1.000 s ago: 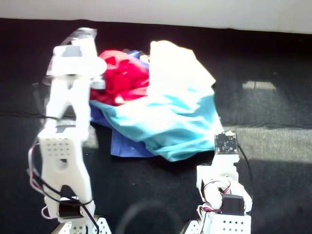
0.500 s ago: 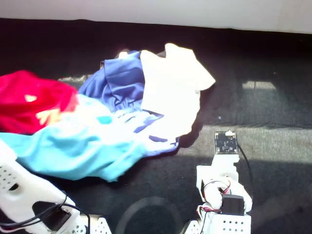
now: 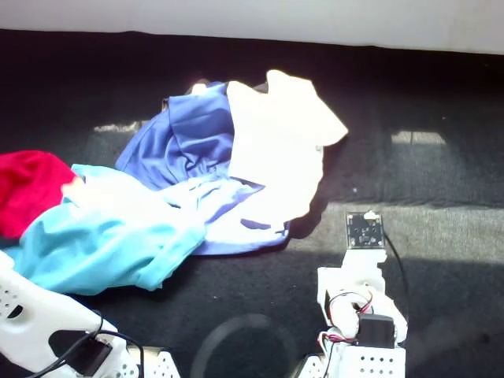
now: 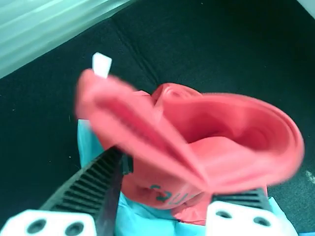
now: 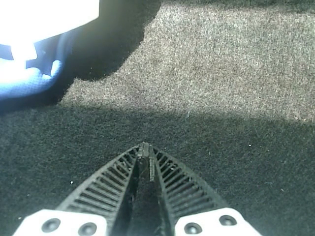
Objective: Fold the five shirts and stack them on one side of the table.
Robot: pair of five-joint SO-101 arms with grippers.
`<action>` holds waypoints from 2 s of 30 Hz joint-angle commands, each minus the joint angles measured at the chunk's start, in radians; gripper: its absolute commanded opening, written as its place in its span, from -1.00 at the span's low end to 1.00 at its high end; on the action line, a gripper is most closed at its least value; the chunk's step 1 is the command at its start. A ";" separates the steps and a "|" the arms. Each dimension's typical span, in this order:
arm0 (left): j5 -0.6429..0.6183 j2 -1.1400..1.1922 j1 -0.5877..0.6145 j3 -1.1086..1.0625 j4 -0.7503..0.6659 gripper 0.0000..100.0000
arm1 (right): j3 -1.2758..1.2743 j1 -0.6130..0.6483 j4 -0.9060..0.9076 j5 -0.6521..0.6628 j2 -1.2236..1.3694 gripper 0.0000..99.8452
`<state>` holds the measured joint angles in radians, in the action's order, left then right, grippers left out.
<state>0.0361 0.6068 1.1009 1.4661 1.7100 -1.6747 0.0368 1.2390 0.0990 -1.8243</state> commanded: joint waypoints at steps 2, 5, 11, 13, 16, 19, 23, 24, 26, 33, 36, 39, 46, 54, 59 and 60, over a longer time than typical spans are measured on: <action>0.003 -0.067 -0.097 0.022 0.060 -0.33 | -0.122 -0.002 0.004 0.005 -0.007 -0.99; 0.014 -0.070 -0.206 -0.076 0.061 -0.33 | -0.122 -0.002 0.004 0.005 -0.007 -0.99; 0.072 -0.151 -0.403 -0.321 0.063 -0.33 | -0.122 -0.002 0.004 0.002 -0.007 -0.99; 0.074 -0.232 -0.438 -0.444 0.063 -0.33 | -0.122 -0.002 0.004 0.002 -0.007 -0.99; 0.075 -0.381 -0.501 -0.680 0.063 -0.33 | -0.122 -0.002 0.004 0.002 -0.007 -0.99; 0.075 -0.544 -0.565 -0.981 0.060 -0.33 | -0.122 -0.002 0.004 0.002 -0.007 -0.99; 0.077 -0.707 -0.661 -1.420 0.041 -0.33 | -0.122 -0.002 0.004 0.005 -0.007 -0.99; 0.078 -0.731 -0.677 -1.523 -0.002 -0.33 | -0.122 -0.004 0.004 0.006 -0.007 -0.99; 0.094 -0.768 -0.707 -1.716 -0.124 -0.33 | -0.122 -0.004 0.001 0.006 -0.007 -0.99; 0.133 -0.771 -0.799 -2.117 -0.454 -0.32 | -0.122 -0.004 -0.047 0.143 -0.008 -0.99; 0.130 -0.748 -0.802 -2.166 -0.548 -0.33 | -0.122 -0.004 -0.070 0.270 -0.008 -0.99; 0.135 -0.710 -0.800 -2.186 -0.626 -0.33 | -0.122 -0.004 -0.073 0.281 -0.008 -0.99; 0.204 -0.572 -0.625 -2.146 -0.729 -0.68 | -0.114 -0.007 -0.094 0.281 -0.008 -0.99; 0.334 -0.547 -0.323 -1.975 -0.726 -0.97 | -0.122 -0.030 -0.199 0.288 -0.008 -0.99; 0.359 -0.545 -0.117 -1.790 -0.732 -0.98 | -0.104 -0.035 -0.214 0.330 -0.007 -0.99; 0.359 -0.539 -0.088 -1.756 -0.732 -0.98 | -0.090 -0.035 -0.214 0.330 -0.004 -0.99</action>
<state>0.3828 0.0713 0.8999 -0.4150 0.9904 -1.6747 0.0123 1.0411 0.4196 -1.8243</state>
